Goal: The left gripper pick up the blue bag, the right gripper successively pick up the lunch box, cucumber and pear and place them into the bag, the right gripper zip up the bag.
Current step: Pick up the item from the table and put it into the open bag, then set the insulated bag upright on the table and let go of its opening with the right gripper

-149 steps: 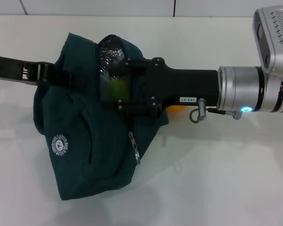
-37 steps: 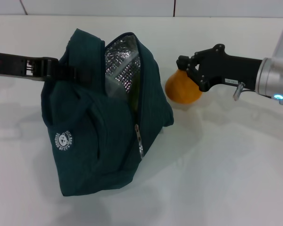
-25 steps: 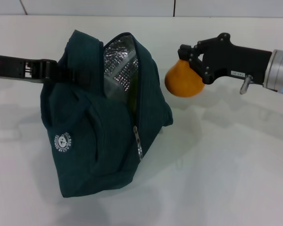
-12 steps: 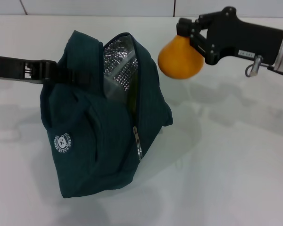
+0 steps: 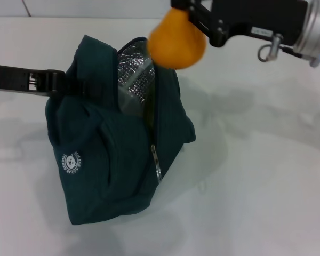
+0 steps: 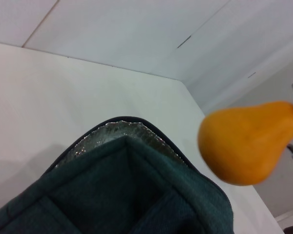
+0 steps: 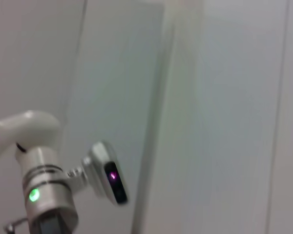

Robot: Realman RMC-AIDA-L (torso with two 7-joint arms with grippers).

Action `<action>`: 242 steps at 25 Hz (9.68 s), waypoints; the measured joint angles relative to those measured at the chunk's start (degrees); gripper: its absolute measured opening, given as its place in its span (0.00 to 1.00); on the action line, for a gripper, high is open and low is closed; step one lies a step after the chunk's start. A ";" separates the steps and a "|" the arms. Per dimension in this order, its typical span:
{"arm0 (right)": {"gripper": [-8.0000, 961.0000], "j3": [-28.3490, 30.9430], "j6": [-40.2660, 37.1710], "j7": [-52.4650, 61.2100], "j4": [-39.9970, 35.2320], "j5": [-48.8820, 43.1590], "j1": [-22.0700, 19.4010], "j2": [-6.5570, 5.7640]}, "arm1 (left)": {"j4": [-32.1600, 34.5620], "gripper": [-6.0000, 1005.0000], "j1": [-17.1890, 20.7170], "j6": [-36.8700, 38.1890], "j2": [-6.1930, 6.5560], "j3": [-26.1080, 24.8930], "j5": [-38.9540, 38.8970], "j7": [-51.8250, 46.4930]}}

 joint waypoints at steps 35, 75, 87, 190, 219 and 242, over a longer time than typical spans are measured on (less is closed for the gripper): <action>0.03 -10.65 0.64 -4.03 10.00 1.83 8.08 0.35 | -0.73 0.05 0.74 -0.32 -0.56 -3.08 -0.69 1.29; 0.05 -17.48 0.99 -5.82 11.96 5.68 8.81 0.35 | -1.34 0.05 1.93 -0.31 -0.47 -4.39 -0.69 2.89; 0.22 -18.72 1.00 -6.07 12.15 5.72 9.17 0.35 | -1.34 0.05 1.77 -0.32 -0.50 -4.39 -0.69 2.89; 0.59 -6.89 16.33 -4.21 30.80 -4.88 15.13 0.34 | -3.66 0.05 0.70 -1.02 -1.36 -5.45 -0.75 4.53; 0.08 -20.01 24.86 -7.39 14.63 2.79 8.58 -0.26 | -3.89 0.05 1.43 -0.92 -0.80 -5.83 -0.60 4.99; 0.08 -13.41 31.89 -7.09 -6.76 -5.84 -9.99 -0.44 | -3.90 0.05 1.58 -0.77 -0.04 -7.53 -1.31 5.07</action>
